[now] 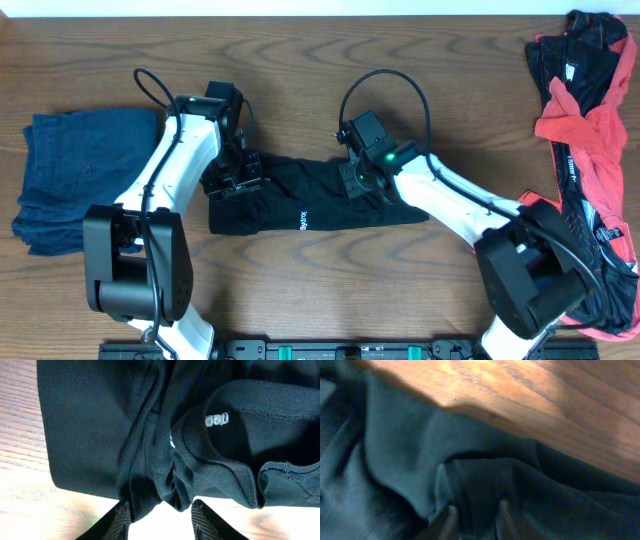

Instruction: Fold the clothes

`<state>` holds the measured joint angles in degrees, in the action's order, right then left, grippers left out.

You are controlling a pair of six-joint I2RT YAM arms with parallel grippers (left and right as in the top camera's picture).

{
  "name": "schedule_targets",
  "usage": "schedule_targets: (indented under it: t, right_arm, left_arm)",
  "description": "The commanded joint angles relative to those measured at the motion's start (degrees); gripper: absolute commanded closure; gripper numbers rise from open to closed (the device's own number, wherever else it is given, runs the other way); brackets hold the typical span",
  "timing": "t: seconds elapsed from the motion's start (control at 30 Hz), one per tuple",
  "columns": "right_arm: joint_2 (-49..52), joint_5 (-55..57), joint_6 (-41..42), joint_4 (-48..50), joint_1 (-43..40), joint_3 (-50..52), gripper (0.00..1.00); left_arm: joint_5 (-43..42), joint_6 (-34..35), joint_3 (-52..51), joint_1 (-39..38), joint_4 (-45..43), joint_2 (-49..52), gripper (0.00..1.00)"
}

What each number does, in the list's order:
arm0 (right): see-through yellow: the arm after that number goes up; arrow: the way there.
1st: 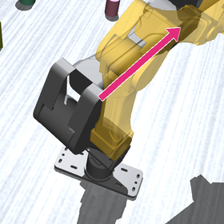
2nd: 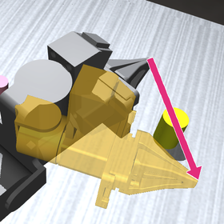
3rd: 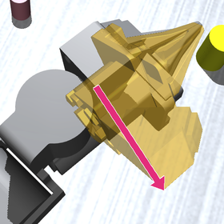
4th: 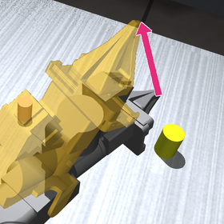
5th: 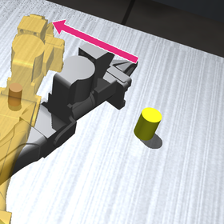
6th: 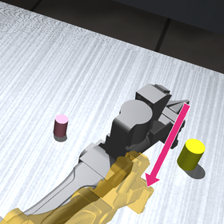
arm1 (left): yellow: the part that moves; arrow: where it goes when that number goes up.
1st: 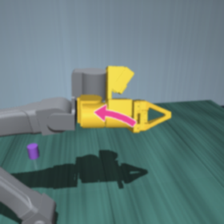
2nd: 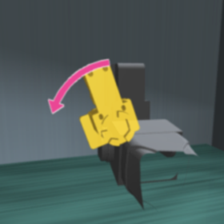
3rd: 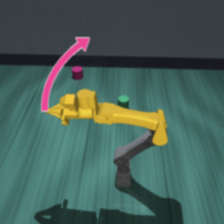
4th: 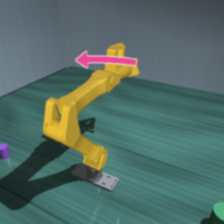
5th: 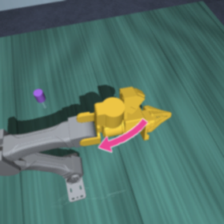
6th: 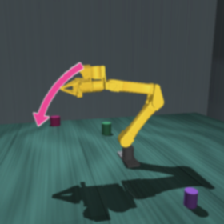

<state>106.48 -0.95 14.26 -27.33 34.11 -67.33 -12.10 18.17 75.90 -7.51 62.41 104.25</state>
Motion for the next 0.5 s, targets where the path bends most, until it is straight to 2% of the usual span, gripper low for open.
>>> schedule_targets:
  t: [0.0, 0.03, 0.13, 0.47]
  right_arm:
    - [0.35, 3.78, 1.81, 1.05, 0.46, -0.37, 0.84]
    - [0.35, 3.80, 1.79, 1.36, 0.46, -0.37, 0.85]
    - [0.35, 3.78, 1.81, 2.32, 0.46, -0.37, 0.99]
    - [0.35, 3.76, 6.51, 10.27, 0.24, -0.39, 0.99]
  left_arm:
    - [-0.35, -0.15, -0.02, 0.04, 0.33, -0.63, 0.58]
    - [-0.35, -0.15, -0.02, 0.04, 0.33, -0.63, 0.58]
    - [-0.35, -0.13, -0.02, 0.04, 0.33, -0.61, 0.58]
    - [-0.35, -0.13, -0.02, 0.04, 0.31, -0.63, 0.58]
